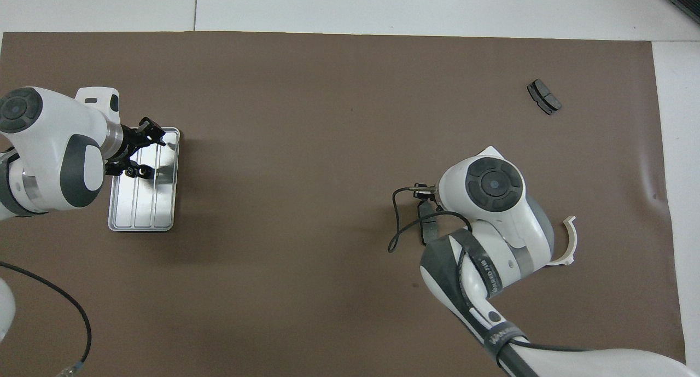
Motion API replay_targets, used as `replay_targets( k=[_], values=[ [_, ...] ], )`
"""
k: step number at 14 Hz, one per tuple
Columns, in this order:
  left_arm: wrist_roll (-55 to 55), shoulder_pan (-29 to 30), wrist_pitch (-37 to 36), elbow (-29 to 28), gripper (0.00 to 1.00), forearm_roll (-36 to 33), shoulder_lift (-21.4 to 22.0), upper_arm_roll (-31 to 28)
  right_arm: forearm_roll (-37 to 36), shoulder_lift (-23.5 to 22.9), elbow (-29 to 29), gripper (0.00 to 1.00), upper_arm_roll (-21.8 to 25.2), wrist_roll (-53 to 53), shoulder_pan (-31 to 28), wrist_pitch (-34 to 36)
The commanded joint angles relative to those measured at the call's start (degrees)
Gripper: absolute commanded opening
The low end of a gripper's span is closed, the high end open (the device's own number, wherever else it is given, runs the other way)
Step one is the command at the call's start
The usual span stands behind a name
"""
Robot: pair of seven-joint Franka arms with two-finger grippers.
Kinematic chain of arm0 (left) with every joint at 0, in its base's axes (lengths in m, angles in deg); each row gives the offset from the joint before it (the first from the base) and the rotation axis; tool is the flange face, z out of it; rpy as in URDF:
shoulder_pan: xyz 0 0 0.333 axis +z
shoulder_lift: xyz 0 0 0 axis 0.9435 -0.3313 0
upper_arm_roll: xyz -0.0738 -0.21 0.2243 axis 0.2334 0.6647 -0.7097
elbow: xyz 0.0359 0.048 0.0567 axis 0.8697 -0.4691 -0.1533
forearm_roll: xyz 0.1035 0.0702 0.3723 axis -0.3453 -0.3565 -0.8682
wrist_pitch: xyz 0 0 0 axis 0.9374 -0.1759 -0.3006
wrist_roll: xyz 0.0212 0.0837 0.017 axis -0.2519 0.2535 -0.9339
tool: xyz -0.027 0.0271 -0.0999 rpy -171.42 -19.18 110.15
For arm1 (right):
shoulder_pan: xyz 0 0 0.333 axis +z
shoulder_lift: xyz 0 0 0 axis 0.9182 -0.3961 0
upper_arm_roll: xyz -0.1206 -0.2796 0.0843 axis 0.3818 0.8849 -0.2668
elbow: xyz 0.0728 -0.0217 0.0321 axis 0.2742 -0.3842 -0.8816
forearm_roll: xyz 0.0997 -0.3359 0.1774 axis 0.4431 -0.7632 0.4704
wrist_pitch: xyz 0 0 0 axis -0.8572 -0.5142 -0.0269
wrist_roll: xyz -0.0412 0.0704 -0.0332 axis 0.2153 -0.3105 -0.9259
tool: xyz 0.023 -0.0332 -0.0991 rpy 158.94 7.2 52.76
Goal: Place bearing gear from tray to pile
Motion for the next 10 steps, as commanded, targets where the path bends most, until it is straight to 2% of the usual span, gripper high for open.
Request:
replay_targets(
  k=[1, 7, 8, 9, 10],
  values=[
    [-0.2, -0.2, -3.5, 0.0, 0.76, 0.3, 1.1, 0.0, -0.8, 1.0, -4.1, 0.0, -1.0, -7.0, -6.7, -4.0],
    [-0.2, 0.0, -0.6, -1.6, 0.71, 0.3, 1.5, 0.0, -0.8, 0.8, -6.2, 0.0, -1.0, -11.8, -12.9, -4.5],
    [-0.2, 0.0, 0.0, -2.2, 0.69, 0.3, 1.6, 0.0, -0.8, 0.6, -6.0, 0.16, -1.0, -11.9, -13.0, -4.6],
    [-0.2, 0.0, 0.4, -2.9, 0.67, 0.3, 1.7, 0.0, -0.8, 0.6, -6.0, 0.51, -0.9, -11.9, -13.0, -4.7],
    [-0.2, 0.0, 0.4, -3.1, 0.65, 0.3, 1.9, 0.0, -0.8, 0.5, -5.9, 0.96, -0.9, -11.8, -13.1, -4.7]
  ],
)
